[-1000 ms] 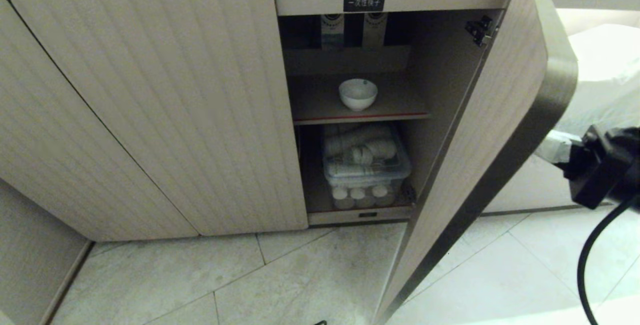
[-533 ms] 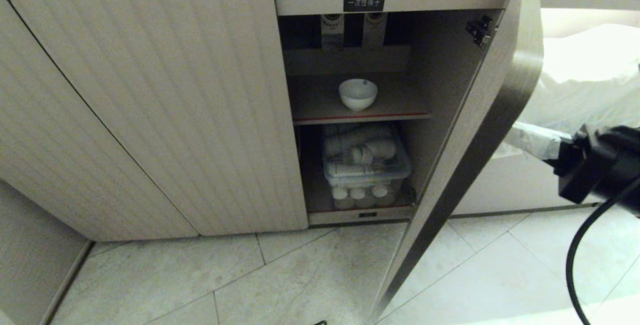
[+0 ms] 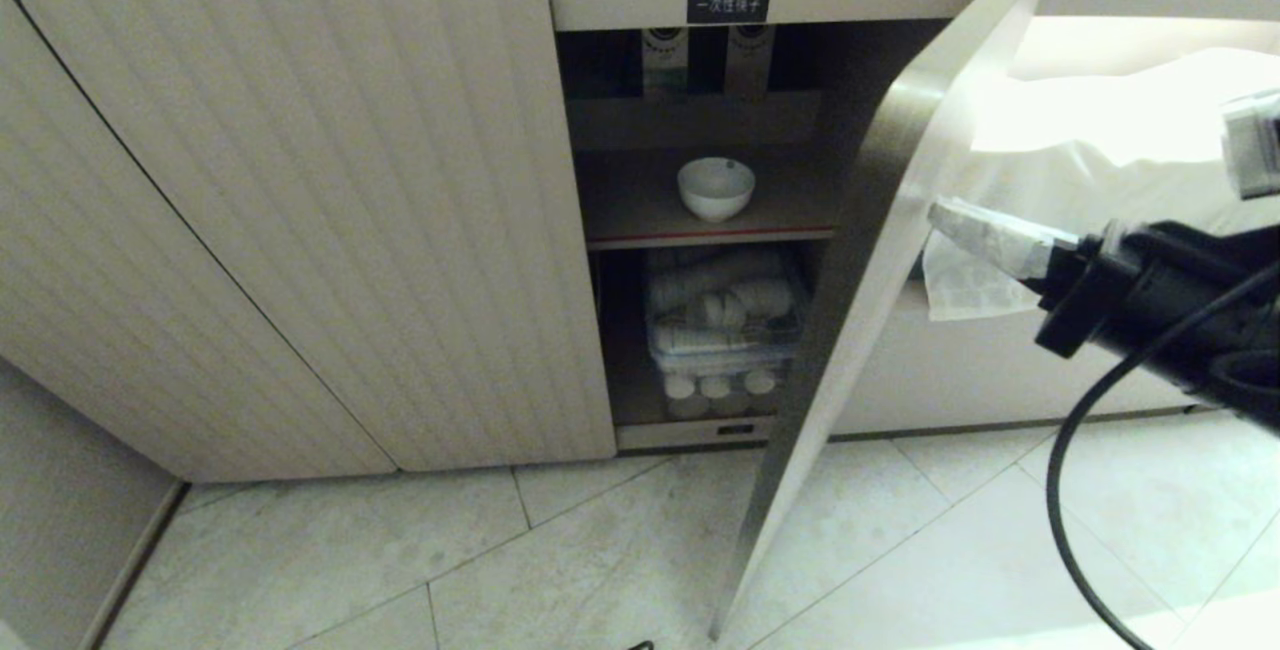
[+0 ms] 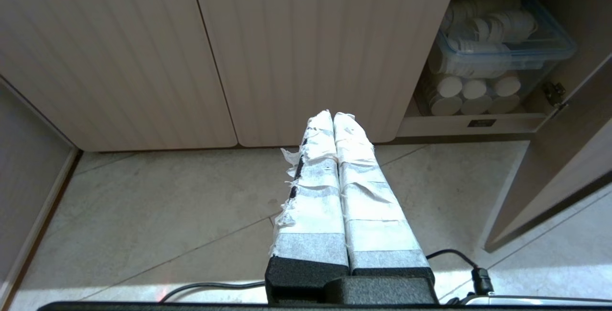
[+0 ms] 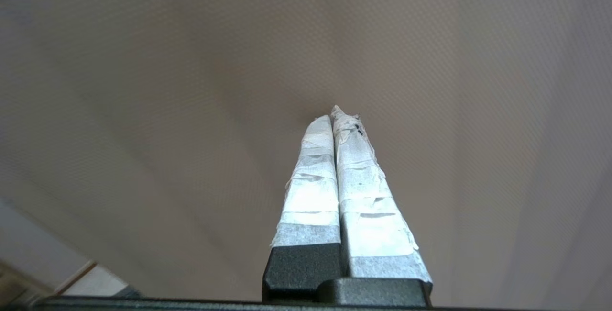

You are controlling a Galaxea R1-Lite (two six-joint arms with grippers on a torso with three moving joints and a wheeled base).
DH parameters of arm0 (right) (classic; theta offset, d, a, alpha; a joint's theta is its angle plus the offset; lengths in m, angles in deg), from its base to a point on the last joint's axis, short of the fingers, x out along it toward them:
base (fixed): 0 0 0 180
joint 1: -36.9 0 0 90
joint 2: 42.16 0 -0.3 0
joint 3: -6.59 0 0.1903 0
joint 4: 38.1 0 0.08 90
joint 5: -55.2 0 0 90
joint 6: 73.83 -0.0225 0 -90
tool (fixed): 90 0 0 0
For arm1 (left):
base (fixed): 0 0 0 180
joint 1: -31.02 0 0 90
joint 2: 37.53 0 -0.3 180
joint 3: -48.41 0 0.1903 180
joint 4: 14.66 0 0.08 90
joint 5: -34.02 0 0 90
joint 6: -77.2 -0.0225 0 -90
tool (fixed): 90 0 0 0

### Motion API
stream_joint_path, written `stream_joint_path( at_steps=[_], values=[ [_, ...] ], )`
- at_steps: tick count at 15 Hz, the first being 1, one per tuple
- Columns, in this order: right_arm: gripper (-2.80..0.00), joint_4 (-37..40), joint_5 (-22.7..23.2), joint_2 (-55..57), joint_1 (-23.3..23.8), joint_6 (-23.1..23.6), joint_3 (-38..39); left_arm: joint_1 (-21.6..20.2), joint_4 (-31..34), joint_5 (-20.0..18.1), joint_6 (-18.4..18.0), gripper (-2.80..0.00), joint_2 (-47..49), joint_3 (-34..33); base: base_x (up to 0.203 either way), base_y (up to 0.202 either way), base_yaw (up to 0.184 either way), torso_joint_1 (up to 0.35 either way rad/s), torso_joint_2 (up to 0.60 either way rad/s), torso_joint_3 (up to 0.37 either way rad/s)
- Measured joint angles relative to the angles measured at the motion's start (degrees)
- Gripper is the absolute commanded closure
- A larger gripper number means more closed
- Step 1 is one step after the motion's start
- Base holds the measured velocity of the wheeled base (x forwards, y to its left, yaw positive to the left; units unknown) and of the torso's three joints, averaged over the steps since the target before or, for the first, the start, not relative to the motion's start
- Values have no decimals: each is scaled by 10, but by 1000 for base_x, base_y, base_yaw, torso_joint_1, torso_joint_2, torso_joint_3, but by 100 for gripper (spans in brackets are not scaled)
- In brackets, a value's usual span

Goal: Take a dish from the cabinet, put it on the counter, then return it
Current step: Close the cabinet door

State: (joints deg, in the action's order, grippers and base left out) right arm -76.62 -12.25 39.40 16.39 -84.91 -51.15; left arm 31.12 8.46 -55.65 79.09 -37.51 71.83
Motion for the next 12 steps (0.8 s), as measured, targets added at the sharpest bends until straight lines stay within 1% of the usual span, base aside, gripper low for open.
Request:
stream_joint_path(
  at_steps=[5,8,12],
  values=[
    [0,-1,-54,53,-5,0,-56,0,0,0,0,0,0,0,0,0,0,0,0,0],
    [0,-4,-111,88,-9,0,-88,0,0,0,0,0,0,0,0,0,0,0,0,0],
    [0,-50,-197,144,-30,0,-137,0,0,0,0,0,0,0,0,0,0,0,0,0]
  ],
)
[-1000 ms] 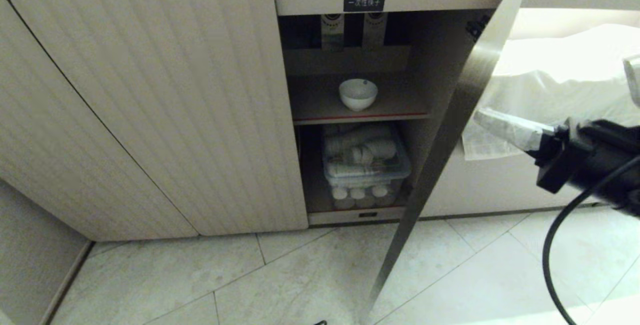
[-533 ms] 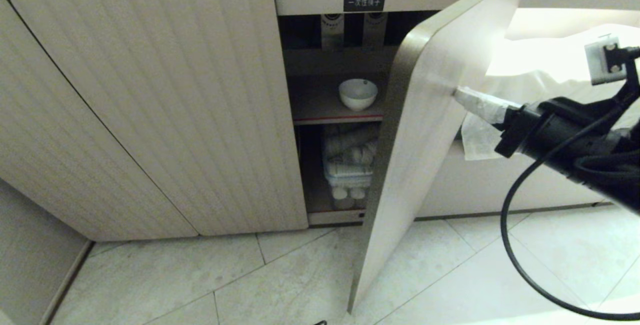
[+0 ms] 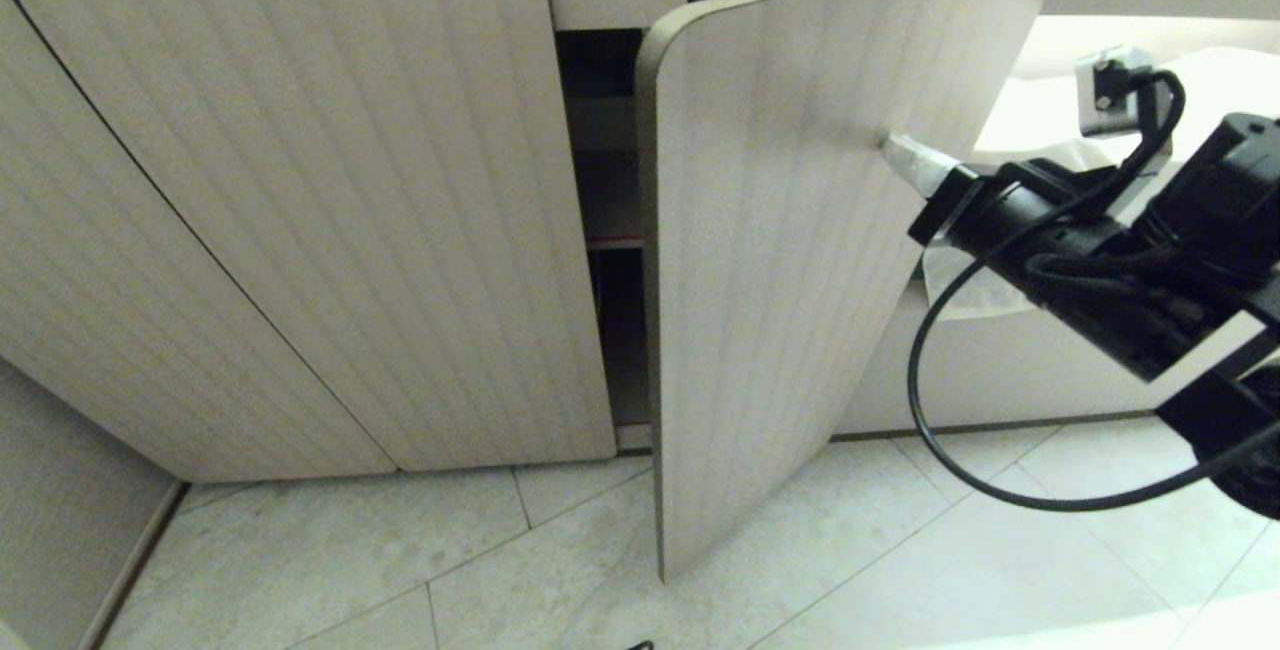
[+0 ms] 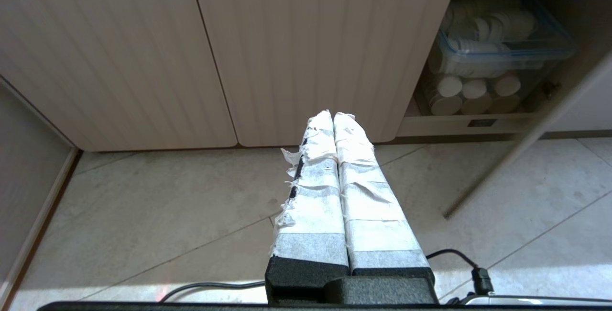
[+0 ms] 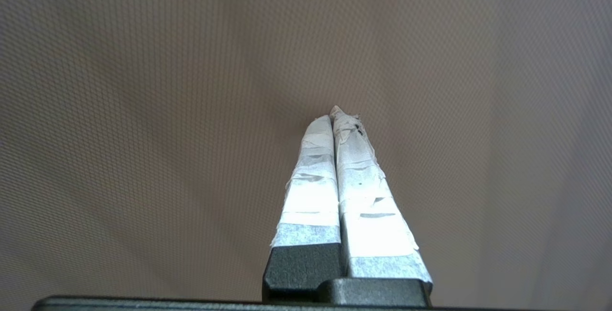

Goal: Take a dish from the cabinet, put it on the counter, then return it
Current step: Close the cabinet door

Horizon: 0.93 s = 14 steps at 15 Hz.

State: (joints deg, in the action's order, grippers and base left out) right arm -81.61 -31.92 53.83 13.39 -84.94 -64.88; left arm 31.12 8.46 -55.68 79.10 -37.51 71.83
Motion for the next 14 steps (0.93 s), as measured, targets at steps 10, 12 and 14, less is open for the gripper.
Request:
stream_joint_path(
  at_steps=[10,12,14],
  values=[
    [0,-61,-146,80,-15,14,-29,0,0,0,0,0,0,0,0,0,0,0,0,0],
    [0,-70,-147,71,-15,15,8,0,0,0,0,0,0,0,0,0,0,0,0,0],
    [0,-79,-147,57,-15,15,36,0,0,0,0,0,0,0,0,0,0,0,0,0]
  ],
)
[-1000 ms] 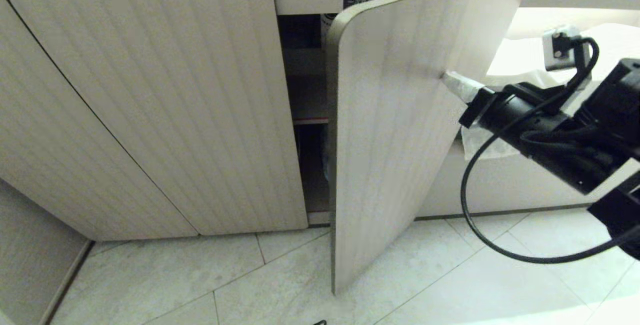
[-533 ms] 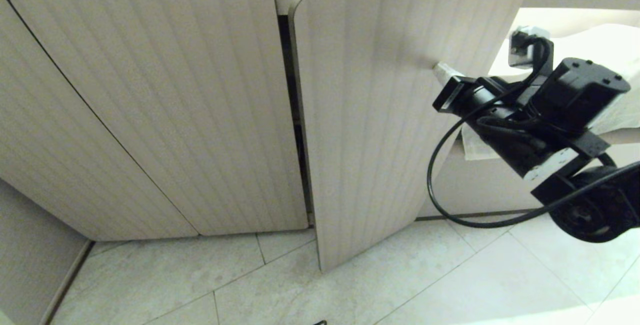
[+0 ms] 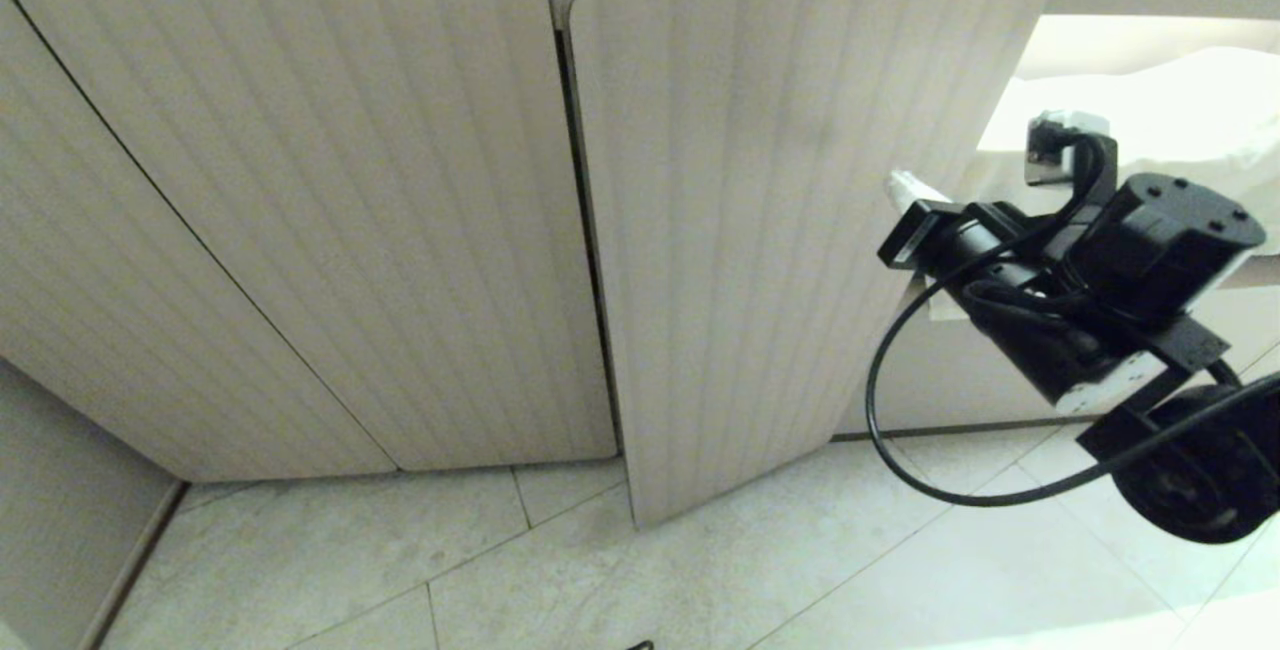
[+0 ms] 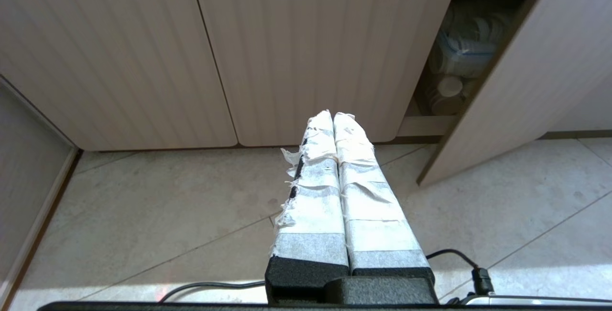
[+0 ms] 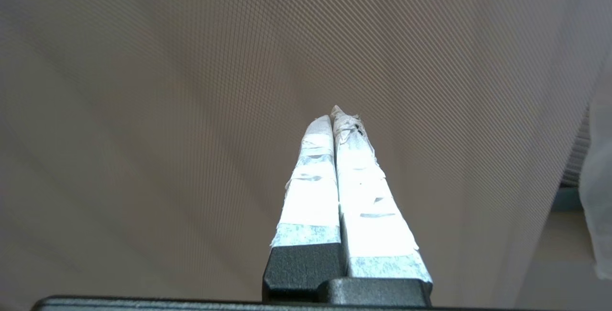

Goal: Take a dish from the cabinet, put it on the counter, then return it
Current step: Close the cabinet door

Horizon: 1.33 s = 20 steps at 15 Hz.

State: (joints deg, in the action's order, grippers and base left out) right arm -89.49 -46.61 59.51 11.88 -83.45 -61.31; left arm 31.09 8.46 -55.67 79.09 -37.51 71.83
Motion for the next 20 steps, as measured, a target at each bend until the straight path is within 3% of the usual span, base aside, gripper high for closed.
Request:
stream_joint_path(
  at_steps=[13,17,20],
  values=[
    [0,7,1,-154,1,-1,163,0,0,0,0,0,0,0,0,0,0,0,0,0],
    [0,5,0,-212,1,28,212,0,0,0,0,0,0,0,0,0,0,0,0,0],
    [0,2,-25,-241,2,30,224,0,0,0,0,0,0,0,0,0,0,0,0,0]
  ],
)
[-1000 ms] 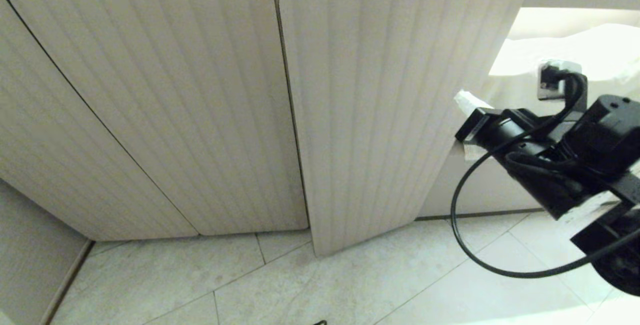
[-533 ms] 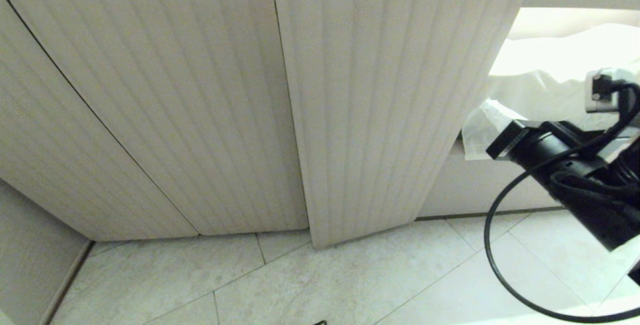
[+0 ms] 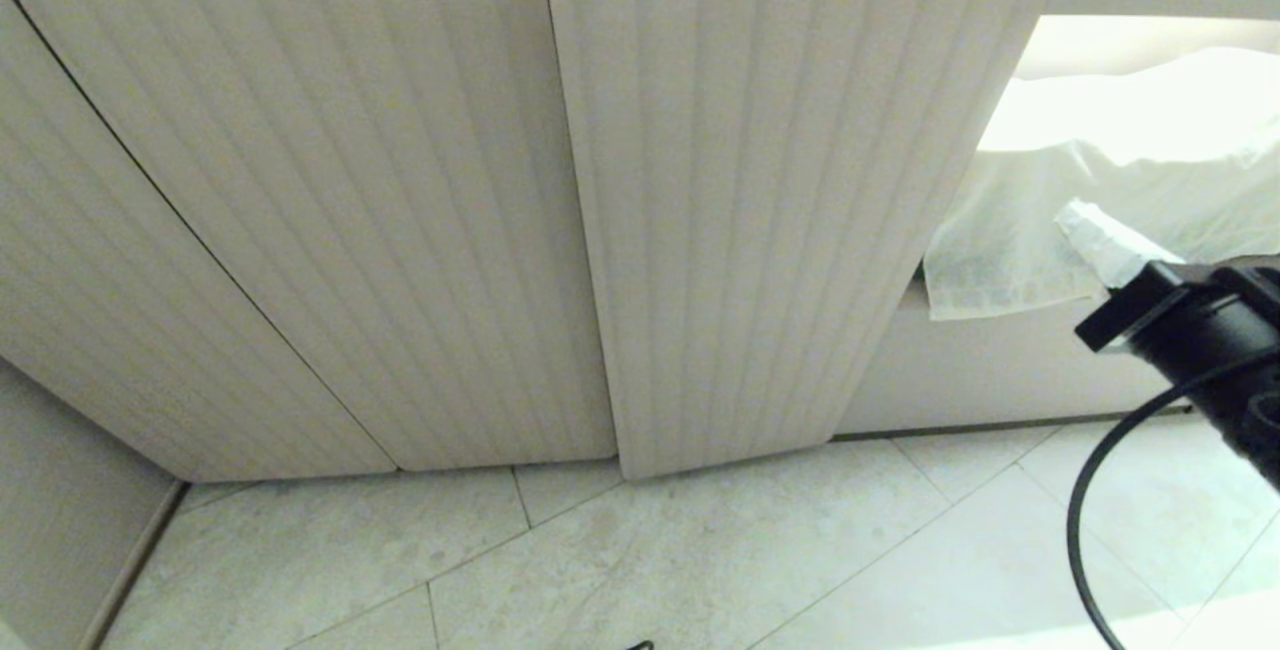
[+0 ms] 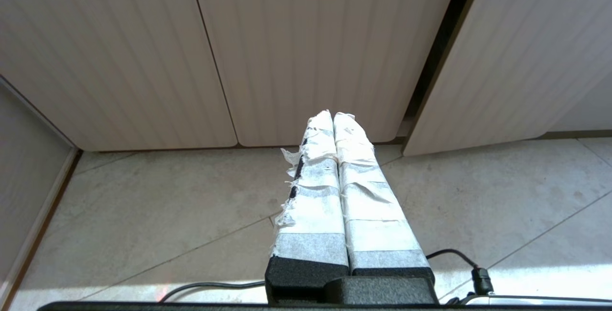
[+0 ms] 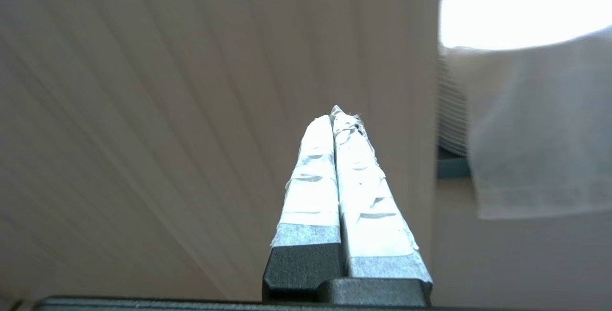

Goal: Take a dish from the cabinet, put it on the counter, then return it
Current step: Close the cabinet door

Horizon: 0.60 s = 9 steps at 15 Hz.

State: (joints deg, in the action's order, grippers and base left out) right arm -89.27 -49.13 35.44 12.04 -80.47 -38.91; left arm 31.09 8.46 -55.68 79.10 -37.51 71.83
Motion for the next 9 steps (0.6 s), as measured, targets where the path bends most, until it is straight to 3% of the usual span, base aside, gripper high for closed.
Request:
stream_joint_path(
  at_steps=[3,9],
  values=[
    [0,-1,-22,-24,9,0,30,0,0,0,0,0,0,0,0,0,0,0,0,0],
    [0,2,-19,-58,74,-5,130,0,0,0,0,0,0,0,0,0,0,0,0,0]
  ],
)
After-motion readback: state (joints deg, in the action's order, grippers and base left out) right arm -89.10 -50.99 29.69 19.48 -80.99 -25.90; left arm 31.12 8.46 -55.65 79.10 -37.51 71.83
